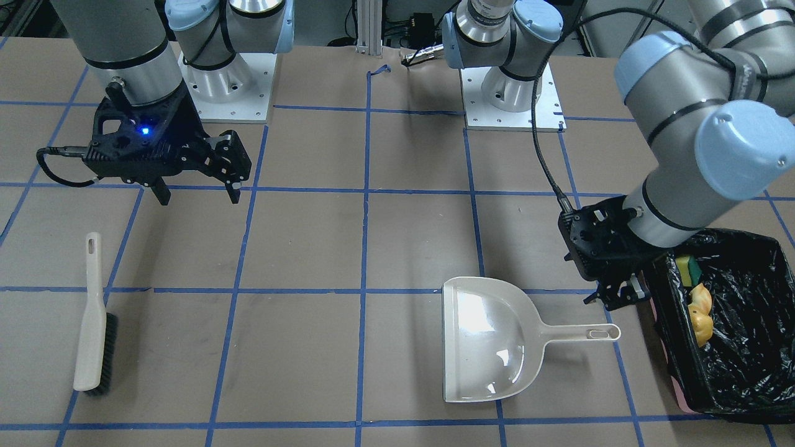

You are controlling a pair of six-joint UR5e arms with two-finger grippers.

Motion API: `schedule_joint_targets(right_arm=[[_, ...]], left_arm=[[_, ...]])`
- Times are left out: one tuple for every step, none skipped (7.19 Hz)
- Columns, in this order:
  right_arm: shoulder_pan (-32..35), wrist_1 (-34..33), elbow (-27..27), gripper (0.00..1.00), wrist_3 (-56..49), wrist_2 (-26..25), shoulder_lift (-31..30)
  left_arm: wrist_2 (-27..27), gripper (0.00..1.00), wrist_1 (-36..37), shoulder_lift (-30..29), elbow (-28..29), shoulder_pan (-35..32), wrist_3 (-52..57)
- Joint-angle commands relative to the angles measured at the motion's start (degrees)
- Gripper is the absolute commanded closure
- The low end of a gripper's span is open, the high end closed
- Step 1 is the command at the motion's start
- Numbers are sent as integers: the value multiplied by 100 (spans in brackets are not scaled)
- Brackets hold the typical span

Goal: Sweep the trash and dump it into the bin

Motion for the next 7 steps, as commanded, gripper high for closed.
schedule_joint_targets(right_arm=[[0, 12, -1, 0, 5, 0, -9], [0, 3, -2, 0, 5, 0, -9], [0, 21, 7, 0, 5, 0, -9], [0, 12, 7, 0, 5, 0, -9], [0, 3, 7, 0, 5, 0, -9], [0, 3, 7, 0, 5, 0, -9], [0, -5, 7, 0, 5, 0, -9]], left_arm=[[3, 26, -730, 553, -27, -166, -2017], [3, 23, -925, 799, -61, -184, -3123], [3, 22, -1161, 1002, -79, -201, -4126], [3, 19, -1312, 1213, -88, -219, -5232], [3, 19, -1574, 1398, -97, -219, -6053], [3, 19, -1594, 1582, -167, -219, -6670], [-49, 19, -1586, 1715, -254, -211, -7146]])
